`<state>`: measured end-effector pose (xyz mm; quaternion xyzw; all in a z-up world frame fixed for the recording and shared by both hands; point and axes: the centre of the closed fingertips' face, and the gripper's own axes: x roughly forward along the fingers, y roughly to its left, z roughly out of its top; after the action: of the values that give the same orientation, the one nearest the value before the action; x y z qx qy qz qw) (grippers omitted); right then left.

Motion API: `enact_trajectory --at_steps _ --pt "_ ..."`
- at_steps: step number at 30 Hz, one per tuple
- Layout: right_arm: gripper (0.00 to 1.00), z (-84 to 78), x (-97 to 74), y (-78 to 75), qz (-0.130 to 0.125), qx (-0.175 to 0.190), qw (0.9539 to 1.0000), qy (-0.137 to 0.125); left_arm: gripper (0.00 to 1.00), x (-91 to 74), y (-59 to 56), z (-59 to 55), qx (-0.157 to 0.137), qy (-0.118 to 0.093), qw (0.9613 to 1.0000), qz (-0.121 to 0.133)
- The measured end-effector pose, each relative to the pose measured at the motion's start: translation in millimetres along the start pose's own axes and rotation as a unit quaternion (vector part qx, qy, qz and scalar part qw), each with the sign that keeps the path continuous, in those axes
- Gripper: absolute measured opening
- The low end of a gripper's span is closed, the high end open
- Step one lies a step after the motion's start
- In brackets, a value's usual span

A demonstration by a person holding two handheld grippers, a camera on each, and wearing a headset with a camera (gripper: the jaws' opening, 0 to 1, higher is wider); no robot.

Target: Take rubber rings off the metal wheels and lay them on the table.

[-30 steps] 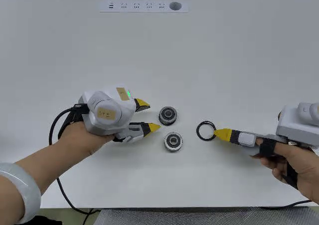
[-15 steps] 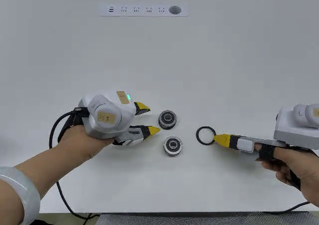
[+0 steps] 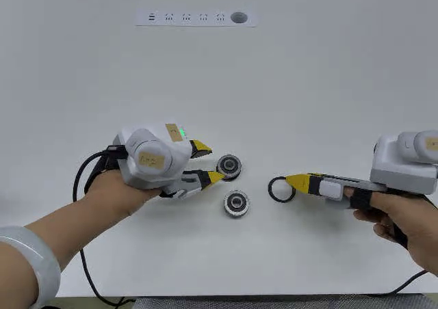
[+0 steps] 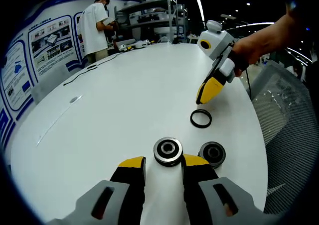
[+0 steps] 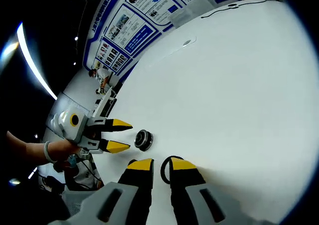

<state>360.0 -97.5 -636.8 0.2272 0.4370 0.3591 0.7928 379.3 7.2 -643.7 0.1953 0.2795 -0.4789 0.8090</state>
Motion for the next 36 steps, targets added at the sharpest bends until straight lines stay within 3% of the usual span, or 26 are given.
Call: enact_trajectory --at_steps 13,36 --pt "0.13 3.5 23.6 21.3 0.03 -0.009 0.9995 0.007 0.22 10.2 -5.6 7.2 0.009 0.001 0.9999 -0.012" --pt "0.13 7.3 43.1 29.7 0.053 -0.003 0.9984 0.019 0.16 20.7 -8.1 6.9 0.019 0.014 0.9993 -0.028"
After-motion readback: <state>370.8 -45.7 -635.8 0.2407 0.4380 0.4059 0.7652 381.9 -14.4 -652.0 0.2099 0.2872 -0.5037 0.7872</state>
